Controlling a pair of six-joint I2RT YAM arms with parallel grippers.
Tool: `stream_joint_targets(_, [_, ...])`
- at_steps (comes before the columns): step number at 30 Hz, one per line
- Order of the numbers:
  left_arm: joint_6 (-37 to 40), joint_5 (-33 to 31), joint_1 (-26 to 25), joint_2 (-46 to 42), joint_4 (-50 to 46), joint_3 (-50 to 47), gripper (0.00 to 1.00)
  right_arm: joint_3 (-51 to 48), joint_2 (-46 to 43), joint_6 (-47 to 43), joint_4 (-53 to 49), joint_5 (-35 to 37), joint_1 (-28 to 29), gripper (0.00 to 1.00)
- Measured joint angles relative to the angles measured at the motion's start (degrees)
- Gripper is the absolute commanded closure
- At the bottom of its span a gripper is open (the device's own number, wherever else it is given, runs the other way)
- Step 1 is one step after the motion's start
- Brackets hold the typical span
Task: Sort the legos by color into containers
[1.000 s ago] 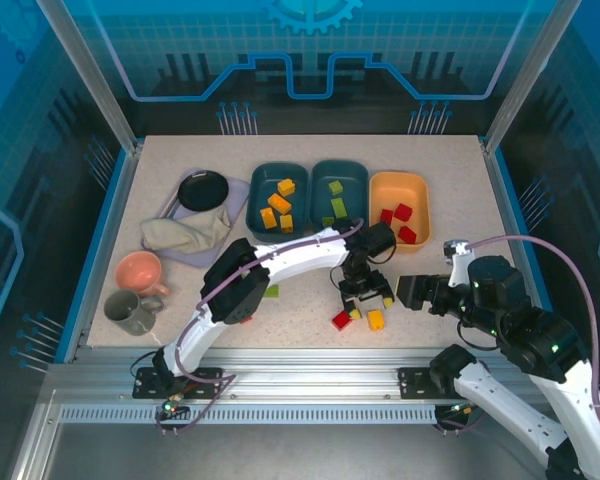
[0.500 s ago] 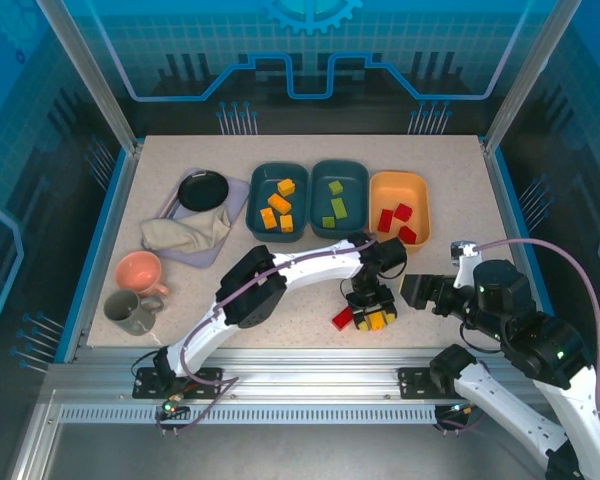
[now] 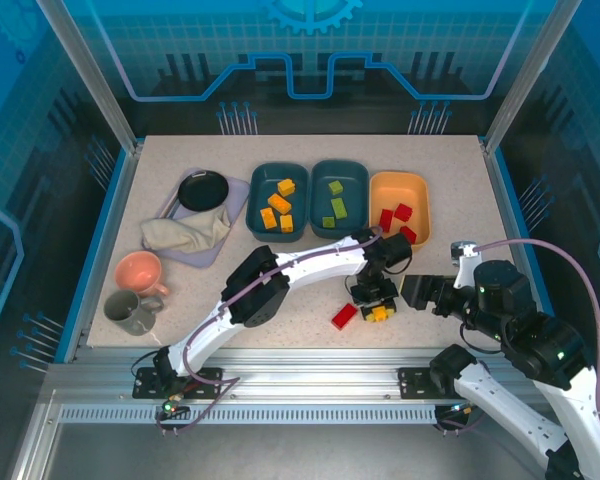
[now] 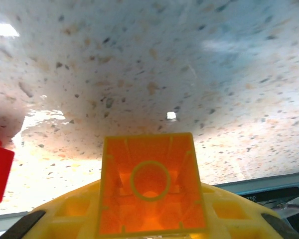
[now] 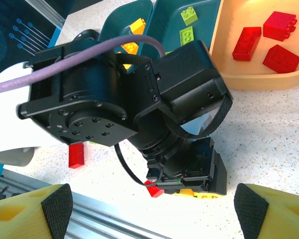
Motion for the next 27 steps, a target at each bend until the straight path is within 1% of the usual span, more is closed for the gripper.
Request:
stream_joint_targets(3, [0.96, -2.64, 1.27, -1.68, -0.79, 0.20, 0.81, 0.17, 0.87, -0.87, 0.13, -0.68, 0.00, 0.13])
stream_joint_targets(6, [2.38, -5.35, 4.74, -5.77, -1.99, -0.17, 0.81, 0.94, 3.54, -1.99, 1.38, -1.73, 0.00, 0.13])
stream_joint_targets(9, [4.42, -7.80, 10.34, -11.87, -2.49, -1.62, 0.81, 1.31, 7.34, -3.06, 3.91, -3.32, 0.00, 0.14])
stream_joint_targets(11, [6.49, -9.46, 15.15, -15.78, -3.26, -2.03, 0.81, 1.40, 10.47, -3.39, 6.10, -4.87, -0.09, 0.14])
stream_joint_targets(14, [9.84, -11.91, 22.23, -19.37, -4.33, -2.03, 0.81, 1.51, 16.06, -3.39, 10.29, -7.52, -0.22, 0.15])
stream_joint_targets(17, [13.51, -14.97, 28.55, -20.35, -5.22, -2.03, 0.81, 1.03, 21.11, -3.06, 16.61, -9.35, -0.22, 0.15])
stream_joint_targets(21, [17.70, -19.08, 34.34, -20.28, -5.29, -2.36, 0.81, -3.45, 25.05, -2.29, 29.09, -10.14, -0.39, 0.14])
stream_joint_targets(24, [20.09, -21.75, 36.94, -19.74, -4.96, -2.25, 0.81, -4.39, 29.90, -1.79, 36.54, -10.19, -0.63, 0.14])
stream_joint_targets(27, [21.92, -24.44, 38.23, -16.72, -4.61, -0.15, 0.81, -3.56, 35.85, -1.40, 41.48, -10.54, -1.42, 0.14])
